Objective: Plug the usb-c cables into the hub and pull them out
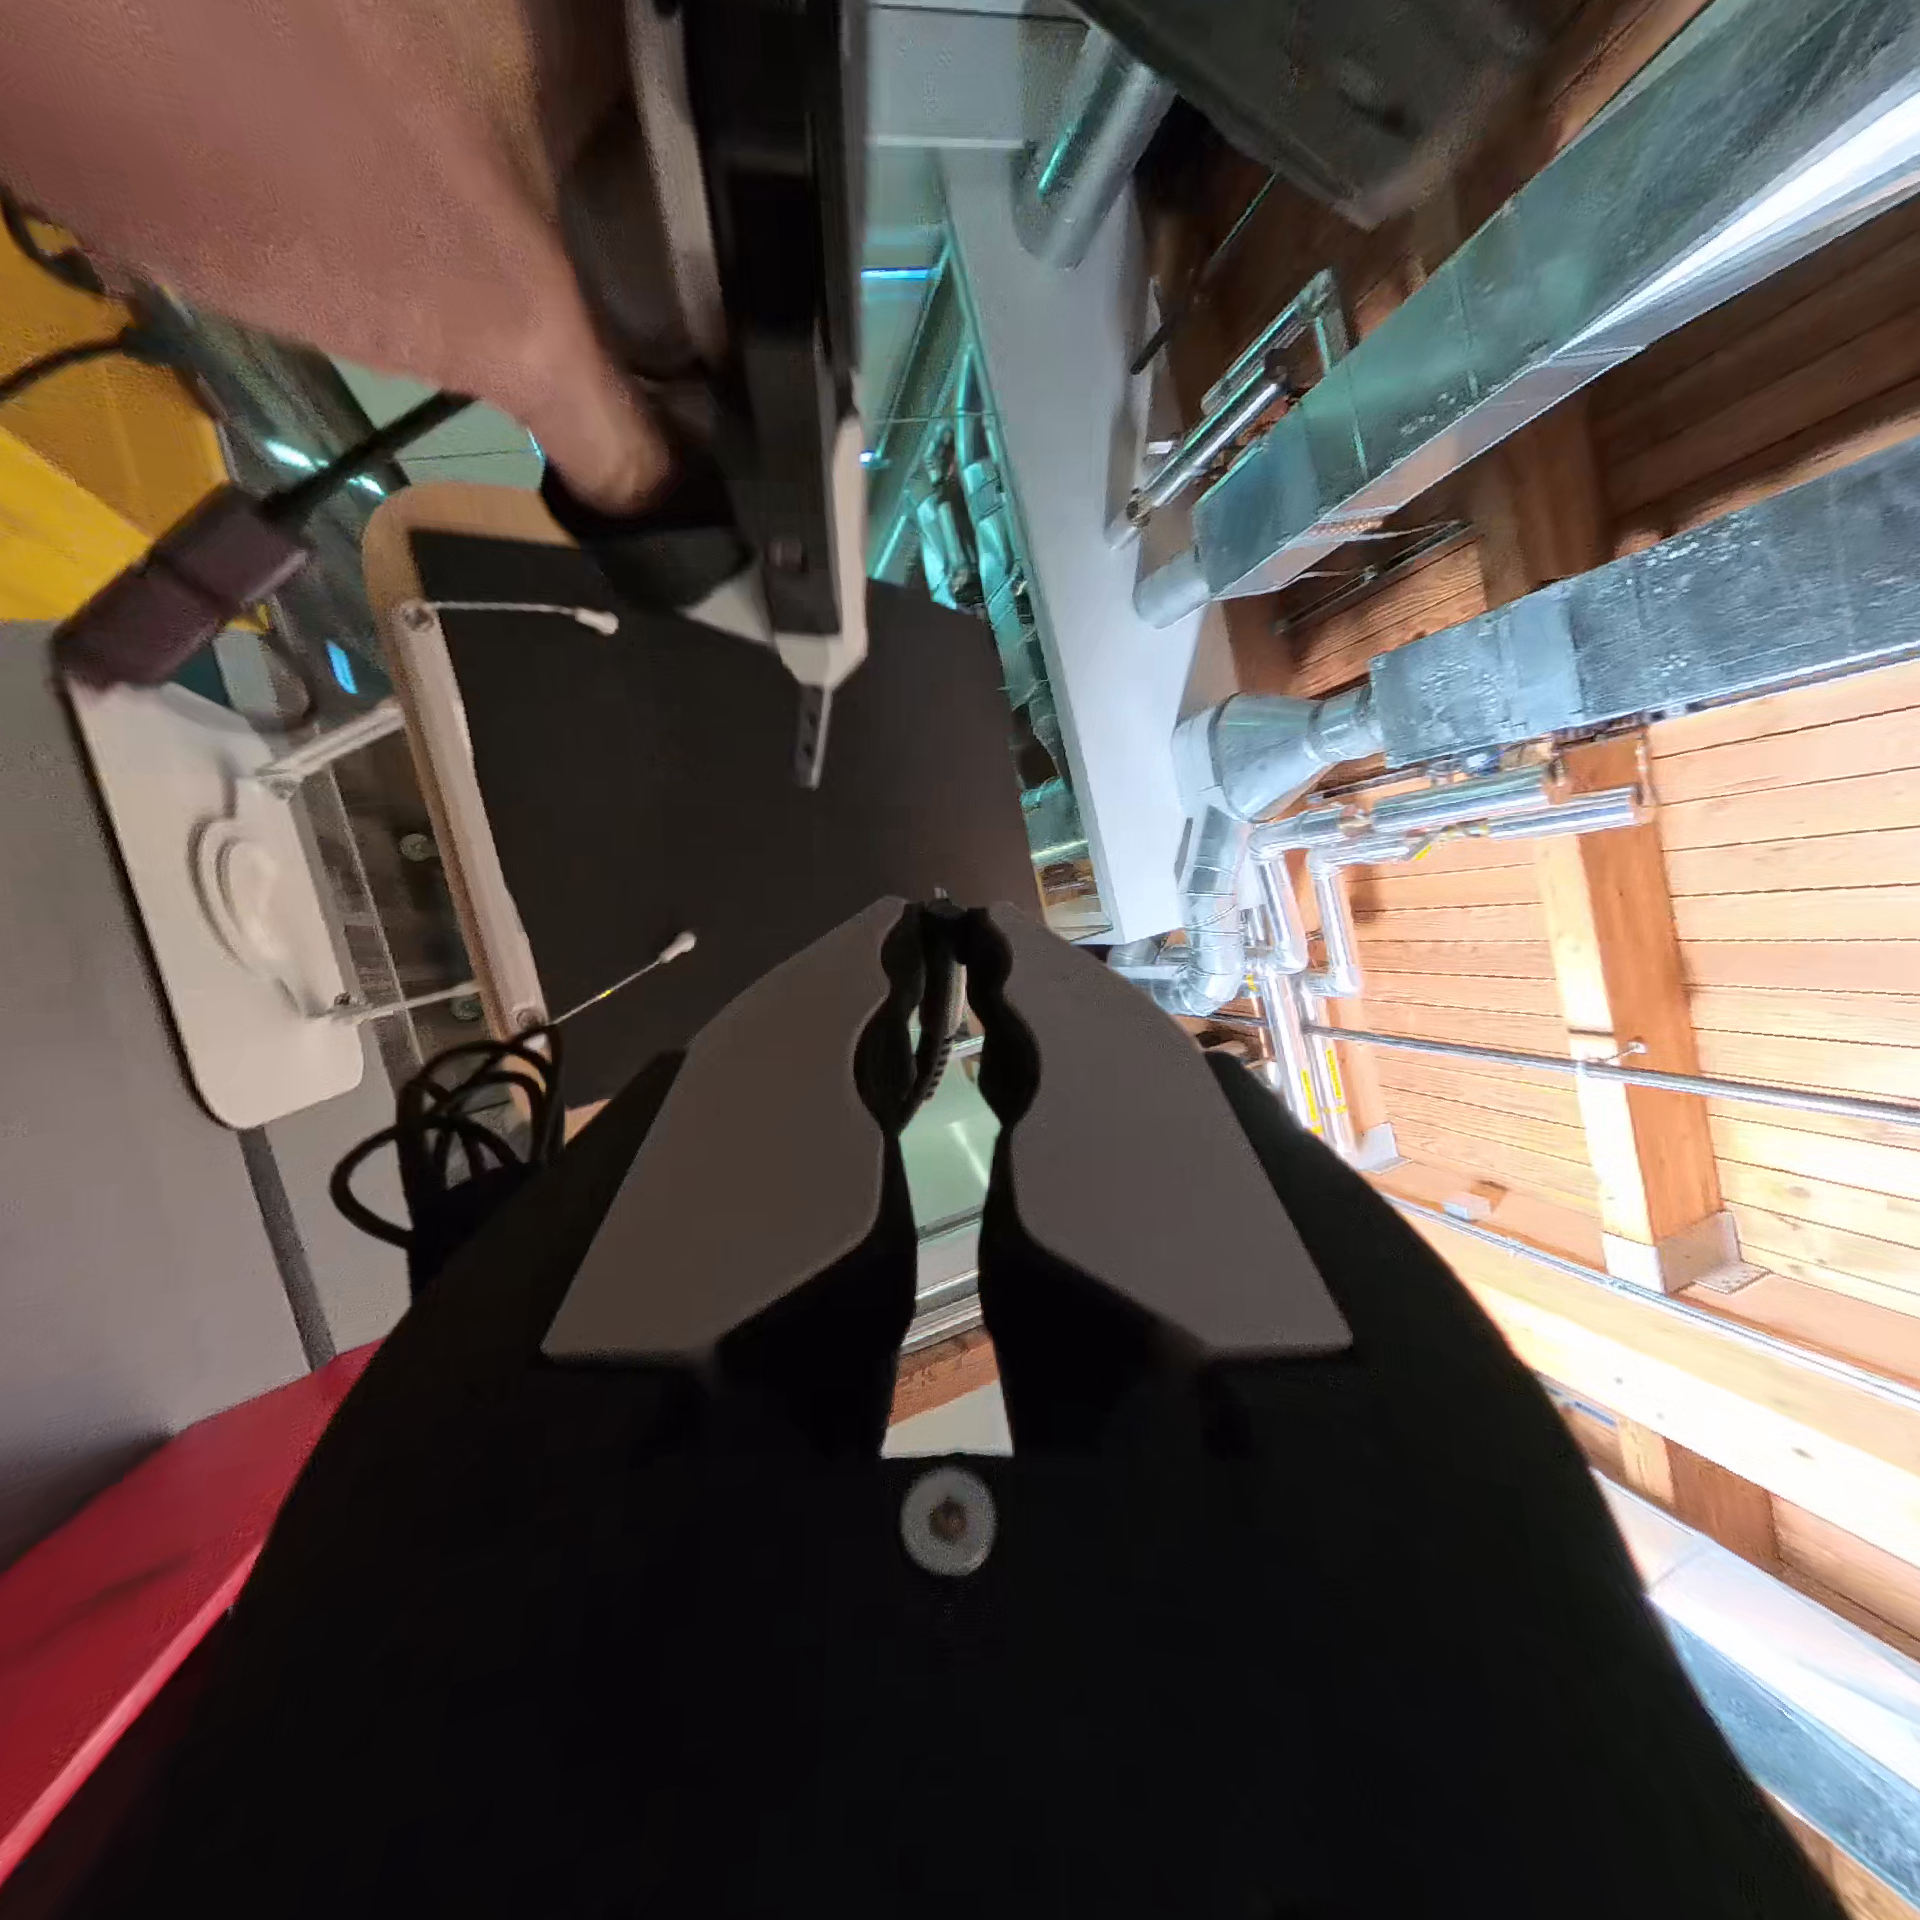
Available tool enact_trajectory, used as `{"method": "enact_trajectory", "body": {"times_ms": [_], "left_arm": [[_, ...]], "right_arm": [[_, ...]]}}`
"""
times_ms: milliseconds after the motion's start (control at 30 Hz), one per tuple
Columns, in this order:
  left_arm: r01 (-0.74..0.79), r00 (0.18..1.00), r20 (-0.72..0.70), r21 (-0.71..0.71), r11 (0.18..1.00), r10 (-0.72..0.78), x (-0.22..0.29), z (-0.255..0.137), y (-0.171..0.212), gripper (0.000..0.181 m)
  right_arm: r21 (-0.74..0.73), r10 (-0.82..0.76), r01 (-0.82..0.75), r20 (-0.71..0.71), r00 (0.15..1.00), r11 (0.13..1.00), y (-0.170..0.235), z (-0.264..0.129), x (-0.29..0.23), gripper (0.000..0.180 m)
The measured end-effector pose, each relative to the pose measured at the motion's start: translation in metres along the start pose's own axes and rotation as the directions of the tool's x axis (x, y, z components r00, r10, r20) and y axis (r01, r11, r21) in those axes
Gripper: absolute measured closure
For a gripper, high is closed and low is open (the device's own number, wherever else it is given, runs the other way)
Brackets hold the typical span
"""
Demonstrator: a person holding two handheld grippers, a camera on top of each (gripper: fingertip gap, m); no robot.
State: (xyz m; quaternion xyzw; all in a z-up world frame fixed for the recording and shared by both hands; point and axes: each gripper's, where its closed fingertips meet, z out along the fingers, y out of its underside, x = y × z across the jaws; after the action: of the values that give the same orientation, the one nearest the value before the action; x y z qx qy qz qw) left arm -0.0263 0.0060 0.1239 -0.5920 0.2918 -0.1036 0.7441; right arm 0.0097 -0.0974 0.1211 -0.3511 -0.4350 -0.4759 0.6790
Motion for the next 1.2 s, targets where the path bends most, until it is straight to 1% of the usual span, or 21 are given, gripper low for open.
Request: {"method": "enact_trajectory", "body": {"times_ms": [33, 67, 100, 133, 200, 233, 300, 367, 433, 500, 533, 600, 633, 733, 767, 833, 900, 1033, 1100, 1167, 1200], "left_arm": [[0.114, 0.992, -0.046, 0.009, 0.993, -0.113, -0.017, -0.001, -0.001, 0.156], [0.307, 0.922, -0.26, 0.031, 0.951, -0.289, -0.015, -0.009, -0.015, 0.156], [0.458, 0.814, -0.42, 0.04, 0.888, -0.401, -0.015, -0.022, -0.033, 0.156], [0.518, 0.768, -0.461, 0.037, 0.855, -0.445, -0.022, -0.029, -0.041, 0.156], [0.464, 0.786, -0.468, 0.015, 0.886, -0.404, -0.024, -0.035, -0.043, 0.156], [0.441, 0.789, -0.478, 0.006, 0.897, -0.385, -0.021, -0.037, -0.044, 0.156], [0.431, 0.768, -0.517, -0.02, 0.902, -0.378, -0.01, -0.04, -0.047, 0.156], [0.429, 0.728, -0.566, -0.063, 0.901, -0.387, 0.004, -0.039, -0.045, 0.156], [0.418, 0.707, -0.581, -0.119, 0.901, -0.404, 0.013, -0.036, -0.037, 0.156], [0.419, 0.678, -0.604, -0.15, 0.896, -0.418, 0.02, -0.037, -0.035, 0.157], [0.42, 0.663, -0.621, -0.154, 0.894, -0.418, 0.022, -0.04, -0.037, 0.157], [0.418, 0.65, -0.64, -0.15, 0.896, -0.41, 0.025, -0.043, -0.041, 0.157], [0.413, 0.649, -0.642, -0.153, 0.898, -0.408, 0.026, -0.044, -0.041, 0.157], [0.402, 0.645, -0.647, -0.167, 0.9, -0.407, 0.031, -0.044, -0.04, 0.157], [0.399, 0.644, -0.648, -0.17, 0.901, -0.407, 0.033, -0.043, -0.039, 0.157], [0.388, 0.649, -0.646, -0.175, 0.905, -0.402, 0.036, -0.042, -0.037, 0.157], [0.374, 0.656, -0.642, -0.18, 0.91, -0.396, 0.038, -0.042, -0.036, 0.157], [0.361, 0.658, -0.645, -0.182, 0.915, -0.388, 0.042, -0.042, -0.036, 0.156], [0.362, 0.651, -0.652, -0.182, 0.914, -0.388, 0.044, -0.044, -0.038, 0.156], [0.363, 0.642, -0.661, -0.184, 0.913, -0.388, 0.046, -0.046, -0.039, 0.156], [0.361, 0.637, -0.666, -0.187, 0.914, -0.388, 0.047, -0.047, -0.04, 0.156]], "right_arm": [[0.001, 0.022, -0.022, 0.008, 1.0, 1.0, -0.003, 0.0, 0.003, 0.171], [-0.019, 0.064, -0.063, 0.055, 0.996, 0.998, 0.002, 0.004, 0.001, 0.171], [-0.037, 0.096, -0.093, 0.094, 0.991, 0.995, 0.011, 0.008, -0.003, 0.171], [-0.043, 0.124, -0.12, 0.109, 0.986, 0.992, 0.019, 0.01, -0.004, 0.171], [-0.065, 0.179, -0.17, 0.176, 0.968, 0.983, 0.028, 0.013, -0.011, 0.17], [-0.063, 0.219, -0.211, 0.182, 0.959, 0.975, 0.031, 0.014, -0.009, 0.171], [-0.069, 0.296, -0.288, 0.233, 0.926, 0.955, 0.04, 0.014, -0.008, 0.171], [-0.114, 0.364, -0.346, 0.247, 0.898, 0.931, 0.061, 0.013, 0.001, 0.171], [-0.179, 0.474, -0.44, 0.367, 0.8, 0.88, 0.077, 0.005, 0.003, 0.171], [-0.221, 0.564, -0.525, 0.45, 0.693, 0.822, 0.09, -0.008, 0.009, 0.171], [-0.236, 0.594, -0.555, 0.466, 0.656, 0.798, 0.099, -0.013, 0.012, 0.171], [-0.259, 0.638, -0.595, 0.46, 0.617, 0.761, 0.119, -0.019, 0.019, 0.171], [-0.25, 0.648, -0.615, 0.479, 0.592, 0.747, 0.124, -0.023, 0.02, 0.171], [-0.237, 0.708, -0.698, 0.471, 0.526, 0.676, 0.14, -0.03, 0.031, 0.171], [-0.23, 0.71, -0.706, 0.478, 0.517, 0.669, 0.144, -0.034, 0.034, 0.171], [-0.172, 0.72, -0.735, 0.435, 0.541, 0.656, 0.15, -0.037, 0.05, 0.171], [-0.148, 0.719, -0.754, 0.461, 0.52, 0.64, 0.148, -0.044, 0.057, 0.171], [-0.225, 0.659, -0.685, 0.582, 0.476, 0.693, 0.151, -0.055, 0.027, 0.171], [-0.257, 0.639, -0.684, 0.662, 0.391, 0.683, 0.147, -0.06, 0.007, 0.171], [-0.312, 0.649, -0.694, 0.704, 0.289, 0.648, 0.147, -0.061, -0.012, 0.171], [-0.331, 0.656, -0.7, 0.708, 0.26, 0.633, 0.151, -0.059, -0.022, 0.17]]}}
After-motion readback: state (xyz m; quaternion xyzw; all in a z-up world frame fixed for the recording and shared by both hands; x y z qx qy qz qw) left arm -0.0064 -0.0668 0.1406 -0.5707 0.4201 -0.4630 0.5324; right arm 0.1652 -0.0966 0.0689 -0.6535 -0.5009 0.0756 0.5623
